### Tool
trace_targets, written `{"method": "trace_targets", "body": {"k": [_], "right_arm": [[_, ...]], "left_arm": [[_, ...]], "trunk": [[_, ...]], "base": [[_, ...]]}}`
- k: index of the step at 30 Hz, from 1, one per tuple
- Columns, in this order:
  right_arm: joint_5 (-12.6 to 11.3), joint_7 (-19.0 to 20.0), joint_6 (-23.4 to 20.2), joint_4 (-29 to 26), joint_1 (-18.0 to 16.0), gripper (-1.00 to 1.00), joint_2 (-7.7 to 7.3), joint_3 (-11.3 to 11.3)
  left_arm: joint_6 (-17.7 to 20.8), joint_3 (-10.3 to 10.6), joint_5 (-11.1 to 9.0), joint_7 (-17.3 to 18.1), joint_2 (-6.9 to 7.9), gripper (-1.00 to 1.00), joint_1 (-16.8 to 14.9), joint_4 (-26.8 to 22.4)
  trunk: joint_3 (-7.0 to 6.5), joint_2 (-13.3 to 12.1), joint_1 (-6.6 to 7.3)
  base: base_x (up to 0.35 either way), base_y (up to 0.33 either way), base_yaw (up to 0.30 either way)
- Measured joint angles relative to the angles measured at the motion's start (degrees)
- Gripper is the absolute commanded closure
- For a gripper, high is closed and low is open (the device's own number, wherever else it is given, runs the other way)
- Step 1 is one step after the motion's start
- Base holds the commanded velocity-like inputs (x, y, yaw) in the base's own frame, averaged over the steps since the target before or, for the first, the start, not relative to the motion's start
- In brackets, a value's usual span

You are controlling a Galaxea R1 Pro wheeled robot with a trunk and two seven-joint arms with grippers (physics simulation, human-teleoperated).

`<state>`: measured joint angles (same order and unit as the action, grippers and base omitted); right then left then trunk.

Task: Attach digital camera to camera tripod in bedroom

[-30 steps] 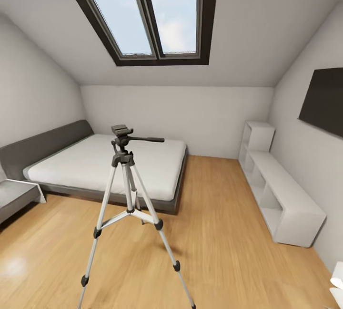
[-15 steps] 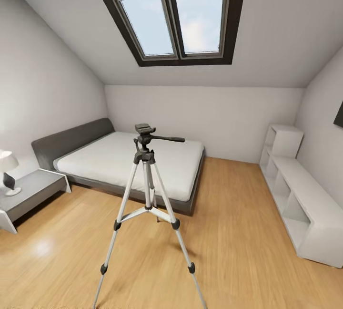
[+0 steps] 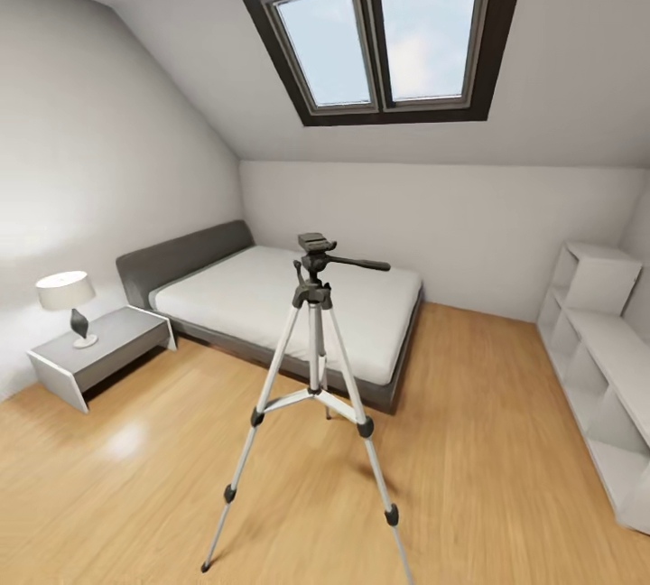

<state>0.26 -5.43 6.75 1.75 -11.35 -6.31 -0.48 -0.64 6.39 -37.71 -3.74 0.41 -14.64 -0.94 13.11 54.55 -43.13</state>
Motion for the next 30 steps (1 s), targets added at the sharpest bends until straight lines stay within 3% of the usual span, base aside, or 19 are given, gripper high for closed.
{"method": "trace_targets", "body": {"k": [23, 30], "right_arm": [[0.0, 0.0, 0.1, 0.0, 0.0, -1.0, -0.05, 0.0], [0.0, 0.1, 0.1, 0.0, 0.0, -1.0, -0.08, 0.0]], "left_arm": [[0.0, 0.0, 0.0, 0.0, -0.04, 1.0, 0.0, 0.0], [0.0, -0.3, -0.4, 0.0, -0.4, 1.0, 0.0, 0.0]], "trunk": [[0.0, 0.0, 0.0], [0.0, 0.0, 0.0]], "base": [[0.0, 0.0, 0.266], [0.0, 0.0, 0.104]]}}
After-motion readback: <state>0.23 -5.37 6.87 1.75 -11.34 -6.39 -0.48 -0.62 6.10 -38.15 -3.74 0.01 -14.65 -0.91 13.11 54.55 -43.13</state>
